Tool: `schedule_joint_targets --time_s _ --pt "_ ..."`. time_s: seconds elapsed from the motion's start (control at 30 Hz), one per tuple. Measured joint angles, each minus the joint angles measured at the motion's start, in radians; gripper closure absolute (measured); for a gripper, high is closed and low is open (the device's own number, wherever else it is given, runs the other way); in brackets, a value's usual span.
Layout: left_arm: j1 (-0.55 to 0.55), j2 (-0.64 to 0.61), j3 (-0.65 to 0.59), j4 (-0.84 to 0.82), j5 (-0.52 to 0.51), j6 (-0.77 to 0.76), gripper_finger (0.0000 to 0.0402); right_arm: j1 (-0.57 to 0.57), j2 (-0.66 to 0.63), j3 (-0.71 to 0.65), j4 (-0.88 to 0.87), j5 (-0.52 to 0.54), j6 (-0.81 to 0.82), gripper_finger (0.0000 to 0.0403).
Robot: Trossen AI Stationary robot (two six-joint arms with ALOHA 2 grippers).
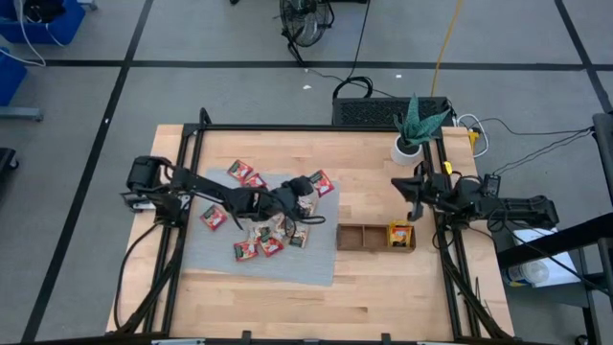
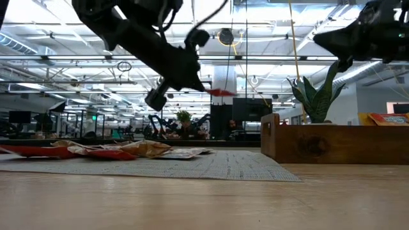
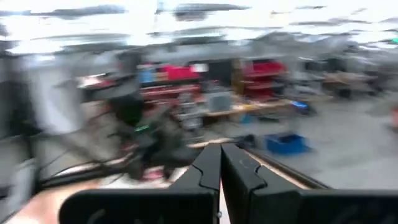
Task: Pick & Place Tea
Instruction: Put the red tea bag into the middle section of the wooden organizer
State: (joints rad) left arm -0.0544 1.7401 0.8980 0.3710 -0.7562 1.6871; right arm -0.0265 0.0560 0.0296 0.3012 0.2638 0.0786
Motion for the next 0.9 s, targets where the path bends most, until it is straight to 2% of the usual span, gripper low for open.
schedule_joint_targets --time_s 0.07,0.1,0.2,0.33,0.43,0.7,0.8,0.9 --pt "0.000 0.029 0.012 0.000 -0.018 0.044 0.0401 -0.001 0.037 0.000 -0.006 0.086 0.039 0.0403" --pt "0.000 0.041 0.018 0.001 -0.027 0.065 0.0401 -0.001 0.067 0.000 -0.005 0.096 0.048 0.0403" --pt "0.000 0.083 0.032 0.066 -0.056 0.141 0.0401 -0.001 0.194 0.000 0.032 0.075 0.102 0.0403" --pt "-0.006 0.133 0.032 0.247 -0.099 0.333 0.0401 -0.012 0.409 0.015 0.162 0.073 0.148 0.0403" --pt "-0.014 0.144 0.031 0.335 -0.086 0.392 0.0401 -0.045 0.560 0.061 0.167 0.059 0.150 0.0403" --pt "-0.076 0.142 0.032 0.371 -0.080 0.407 0.0401 -0.220 0.927 0.235 0.314 -0.168 0.199 0.0395" --pt "-0.102 0.142 0.032 0.388 -0.064 0.407 0.0401 -0.284 1.038 0.314 0.395 -0.348 0.241 0.0367" --pt "-0.119 0.142 0.032 0.397 -0.064 0.410 0.0401 -0.329 1.149 0.390 0.385 -0.528 0.294 0.0322"
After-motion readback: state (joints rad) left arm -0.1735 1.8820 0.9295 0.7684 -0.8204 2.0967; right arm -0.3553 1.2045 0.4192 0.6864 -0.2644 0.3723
